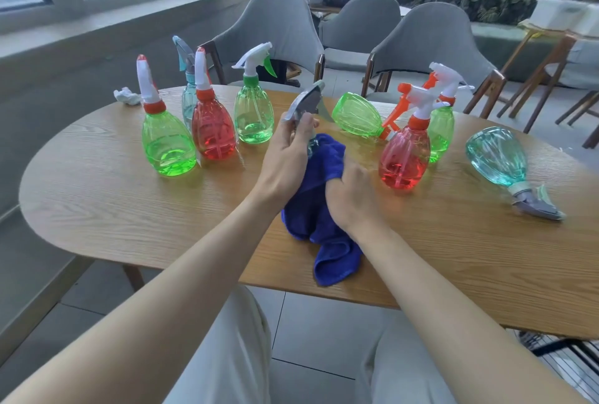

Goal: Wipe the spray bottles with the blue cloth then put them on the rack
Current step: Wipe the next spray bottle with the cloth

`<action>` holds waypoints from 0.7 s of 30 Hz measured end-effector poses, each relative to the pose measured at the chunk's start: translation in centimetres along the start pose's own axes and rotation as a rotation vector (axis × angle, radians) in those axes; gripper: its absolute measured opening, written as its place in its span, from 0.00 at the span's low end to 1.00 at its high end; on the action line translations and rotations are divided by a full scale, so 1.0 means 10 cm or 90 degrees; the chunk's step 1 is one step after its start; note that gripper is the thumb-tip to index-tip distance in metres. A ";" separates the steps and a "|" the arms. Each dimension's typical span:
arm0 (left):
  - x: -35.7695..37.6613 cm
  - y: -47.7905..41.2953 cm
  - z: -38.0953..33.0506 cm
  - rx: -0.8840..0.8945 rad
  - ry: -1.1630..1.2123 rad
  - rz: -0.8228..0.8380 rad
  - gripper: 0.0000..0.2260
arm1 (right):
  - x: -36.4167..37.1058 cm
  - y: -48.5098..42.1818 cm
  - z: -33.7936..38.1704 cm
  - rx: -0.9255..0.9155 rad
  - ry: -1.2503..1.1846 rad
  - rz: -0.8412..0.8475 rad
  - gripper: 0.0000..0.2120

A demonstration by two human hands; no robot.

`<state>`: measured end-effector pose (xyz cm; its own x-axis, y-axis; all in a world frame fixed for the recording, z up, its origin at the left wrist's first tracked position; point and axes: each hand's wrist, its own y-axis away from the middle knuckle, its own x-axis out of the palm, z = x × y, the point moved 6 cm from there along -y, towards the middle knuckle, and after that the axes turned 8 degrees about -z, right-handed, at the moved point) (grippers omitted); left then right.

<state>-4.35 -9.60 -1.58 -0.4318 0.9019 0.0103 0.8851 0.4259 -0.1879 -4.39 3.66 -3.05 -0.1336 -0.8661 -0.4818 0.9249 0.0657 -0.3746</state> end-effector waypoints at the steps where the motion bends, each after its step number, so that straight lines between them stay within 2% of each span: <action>1: 0.01 0.00 0.01 0.010 -0.014 0.009 0.17 | -0.01 -0.03 -0.10 0.054 -0.009 0.006 0.13; 3: 0.04 -0.02 0.03 0.022 -0.038 0.020 0.17 | -0.02 -0.03 -0.26 0.132 -0.017 0.016 0.15; 5: 0.05 -0.03 0.03 0.031 -0.048 0.018 0.17 | -0.05 -0.01 -0.30 0.158 -0.017 0.024 0.15; 7: 0.06 -0.03 0.03 0.036 -0.048 0.009 0.18 | -0.04 -0.02 -0.18 0.127 -0.034 0.013 0.15; 10: 0.06 -0.02 0.07 0.021 -0.026 0.013 0.17 | 0.03 -0.04 0.12 0.015 -0.085 -0.008 0.12; 14: 0.00 -0.02 0.07 0.017 -0.012 0.029 0.17 | 0.09 -0.01 0.16 -0.035 -0.069 0.008 0.14; 16: 0.01 0.00 0.07 0.017 -0.015 0.042 0.18 | 0.06 -0.04 0.04 0.001 -0.092 0.003 0.10; 19: 0.03 0.01 0.05 0.040 -0.050 0.043 0.19 | 0.00 -0.08 -0.10 0.095 -0.091 0.009 0.12; 21: 0.03 -0.02 0.07 0.046 -0.065 0.035 0.19 | 0.00 -0.10 -0.05 0.084 -0.078 0.017 0.12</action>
<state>-4.75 -9.49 -2.26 -0.4016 0.9101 -0.1018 0.8949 0.3663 -0.2550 -5.46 3.88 -3.06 -0.0715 -0.9191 -0.3874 0.9674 0.0307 -0.2513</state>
